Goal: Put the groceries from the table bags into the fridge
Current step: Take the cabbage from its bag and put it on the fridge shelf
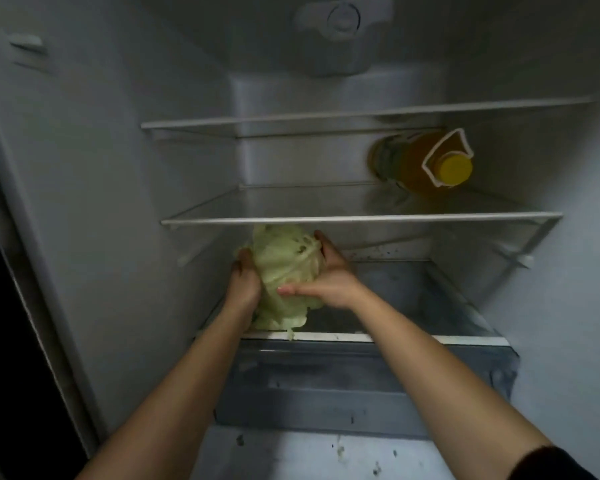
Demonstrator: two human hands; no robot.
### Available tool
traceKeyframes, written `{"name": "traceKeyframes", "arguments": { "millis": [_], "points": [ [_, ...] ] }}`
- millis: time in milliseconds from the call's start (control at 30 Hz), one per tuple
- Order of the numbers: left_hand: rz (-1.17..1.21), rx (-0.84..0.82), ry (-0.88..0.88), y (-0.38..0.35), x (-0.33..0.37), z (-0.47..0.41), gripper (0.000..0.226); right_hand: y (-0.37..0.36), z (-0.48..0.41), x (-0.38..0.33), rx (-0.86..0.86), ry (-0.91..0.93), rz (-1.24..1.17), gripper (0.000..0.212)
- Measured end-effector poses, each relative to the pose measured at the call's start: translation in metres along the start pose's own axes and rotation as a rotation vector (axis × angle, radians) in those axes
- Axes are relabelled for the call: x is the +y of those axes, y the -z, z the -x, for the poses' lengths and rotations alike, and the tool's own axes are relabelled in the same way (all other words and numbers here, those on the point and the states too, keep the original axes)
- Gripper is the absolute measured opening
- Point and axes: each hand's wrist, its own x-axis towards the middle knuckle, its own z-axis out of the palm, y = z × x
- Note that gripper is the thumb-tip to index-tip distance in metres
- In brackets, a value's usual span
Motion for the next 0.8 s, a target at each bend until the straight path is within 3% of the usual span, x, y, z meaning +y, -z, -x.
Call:
{"name": "traceKeyframes", "arguments": {
  "millis": [100, 200, 300, 400, 533, 800],
  "points": [
    [0.005, -0.012, -0.02, -0.007, -0.005, -0.017, 0.064, 0.002, -0.032, 0.009, -0.005, 0.034, 0.018, 0.084],
    [-0.04, -0.022, -0.082, -0.012, -0.007, -0.032, 0.055, 0.001, -0.057, 0.016, -0.004, 0.057, 0.022, 0.059],
    [-0.078, -0.051, -0.143, -0.015, -0.016, -0.043, 0.051, -0.005, -0.076, 0.027, 0.103, 0.024, -0.048, 0.041],
    [-0.092, -0.129, -0.187, -0.02, -0.023, -0.043, 0.067, -0.011, -0.095, 0.037, 0.247, 0.01, -0.002, 0.038],
    [-0.207, -0.063, -0.233, -0.029, -0.044, -0.062, 0.107, -0.012, -0.117, 0.054, 0.188, -0.07, 0.025, 0.038],
    [-0.118, -0.132, -0.298, -0.028, -0.039, -0.05, 0.095, -0.002, -0.1, 0.059, 0.139, -0.059, -0.04, 0.044]
  ]
}}
